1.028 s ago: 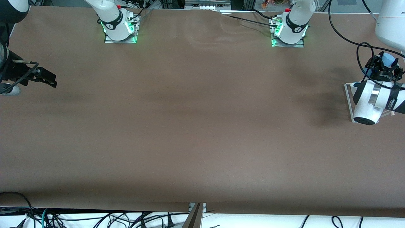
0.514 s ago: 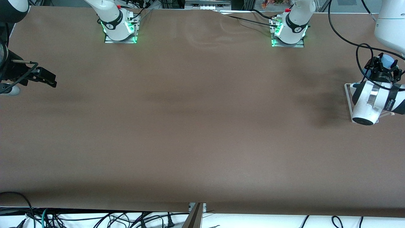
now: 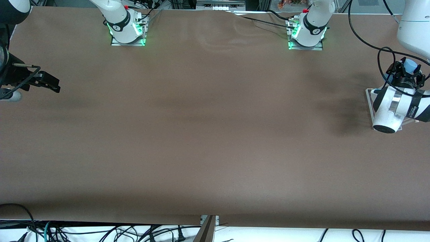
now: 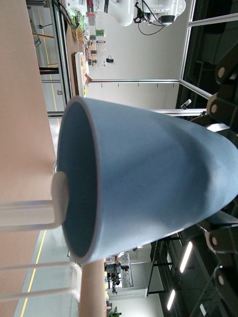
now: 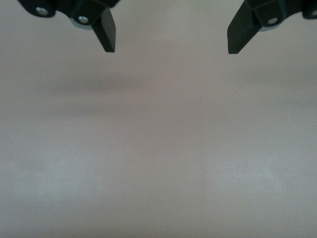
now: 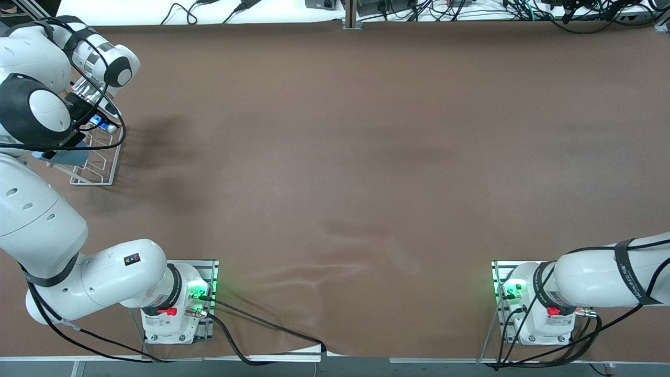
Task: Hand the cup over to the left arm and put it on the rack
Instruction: 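Hang the cup on a rack peg with the left gripper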
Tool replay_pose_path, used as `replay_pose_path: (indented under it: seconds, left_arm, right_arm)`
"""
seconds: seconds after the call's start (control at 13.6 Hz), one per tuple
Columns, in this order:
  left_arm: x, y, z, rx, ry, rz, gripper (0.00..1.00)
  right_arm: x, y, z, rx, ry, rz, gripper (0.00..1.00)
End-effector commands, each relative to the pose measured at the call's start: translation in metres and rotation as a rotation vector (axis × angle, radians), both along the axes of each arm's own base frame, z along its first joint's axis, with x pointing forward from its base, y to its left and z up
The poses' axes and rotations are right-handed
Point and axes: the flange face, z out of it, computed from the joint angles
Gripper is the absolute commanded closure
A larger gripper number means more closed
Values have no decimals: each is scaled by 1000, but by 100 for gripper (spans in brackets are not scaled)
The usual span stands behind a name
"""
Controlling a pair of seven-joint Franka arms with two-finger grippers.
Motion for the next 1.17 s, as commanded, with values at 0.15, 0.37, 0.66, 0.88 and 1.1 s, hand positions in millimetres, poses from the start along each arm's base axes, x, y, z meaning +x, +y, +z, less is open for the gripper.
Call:
replay_pose_path:
  seconds: [0.15,0.37,0.66,0.88,1.1]
  left_arm:
    - [3,6,0,6,20,-35,97]
    - [4,5,-3,14,26,-38,0]
    - [7,4,1,22,25,-37,0]
    - [22,2,23,32,-22,-15,0]
    - [51,-16,61,15,-123,39,0]
  right_arm:
    - [1,0,5,-5,6,11,0]
    - [1,-1,6,-5,5,9,0]
    - [1,-1,5,-5,6,9,0]
    - [1,0,6,-5,5,11,0]
    - [1,-1,6,-5,5,9,0]
